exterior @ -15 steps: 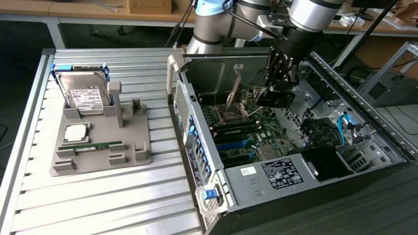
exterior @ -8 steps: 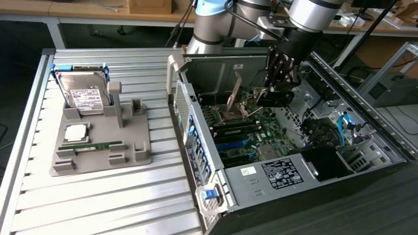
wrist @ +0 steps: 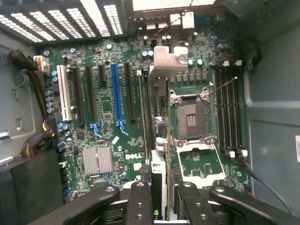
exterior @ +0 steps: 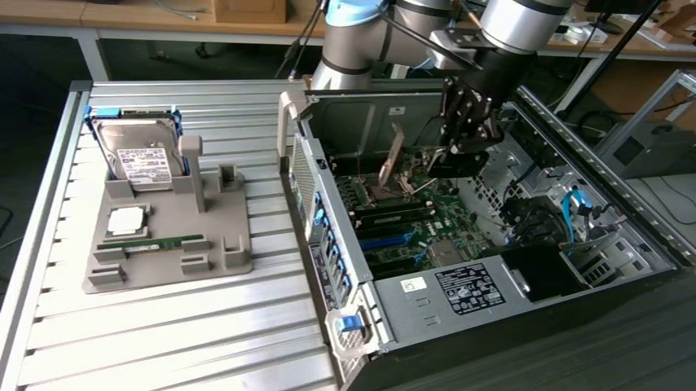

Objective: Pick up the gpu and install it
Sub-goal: 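Insert the gpu into the slot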

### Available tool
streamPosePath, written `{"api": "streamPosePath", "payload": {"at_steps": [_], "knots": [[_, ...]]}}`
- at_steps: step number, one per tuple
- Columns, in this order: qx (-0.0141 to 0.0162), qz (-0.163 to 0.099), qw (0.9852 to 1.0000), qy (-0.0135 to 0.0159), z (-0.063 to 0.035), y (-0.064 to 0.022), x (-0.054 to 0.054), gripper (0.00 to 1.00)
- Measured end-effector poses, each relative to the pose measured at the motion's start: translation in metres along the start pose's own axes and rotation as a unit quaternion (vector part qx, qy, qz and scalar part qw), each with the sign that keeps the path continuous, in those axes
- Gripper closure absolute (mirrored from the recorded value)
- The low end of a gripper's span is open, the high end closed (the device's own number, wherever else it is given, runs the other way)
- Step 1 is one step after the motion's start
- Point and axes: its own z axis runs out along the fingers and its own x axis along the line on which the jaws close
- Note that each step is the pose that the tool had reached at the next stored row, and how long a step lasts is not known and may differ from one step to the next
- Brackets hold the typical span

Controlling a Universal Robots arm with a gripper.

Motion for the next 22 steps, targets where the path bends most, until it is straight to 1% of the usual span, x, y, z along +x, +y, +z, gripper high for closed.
{"api": "streamPosePath", "payload": {"at_steps": [4,9,15,22], "knots": [[-0.0004,-0.022,0.9997,0.0008,0.0000,0.0000,0.0001,0.73],[-0.0008,-0.048,0.9989,0.0018,0.0001,0.0000,0.0002,0.73],[-0.0008,-0.048,0.9988,0.0018,0.0001,-0.0001,0.0005,0.73],[-0.0008,-0.048,0.9988,0.0018,0.0000,0.0003,0.0069,0.73]]}}
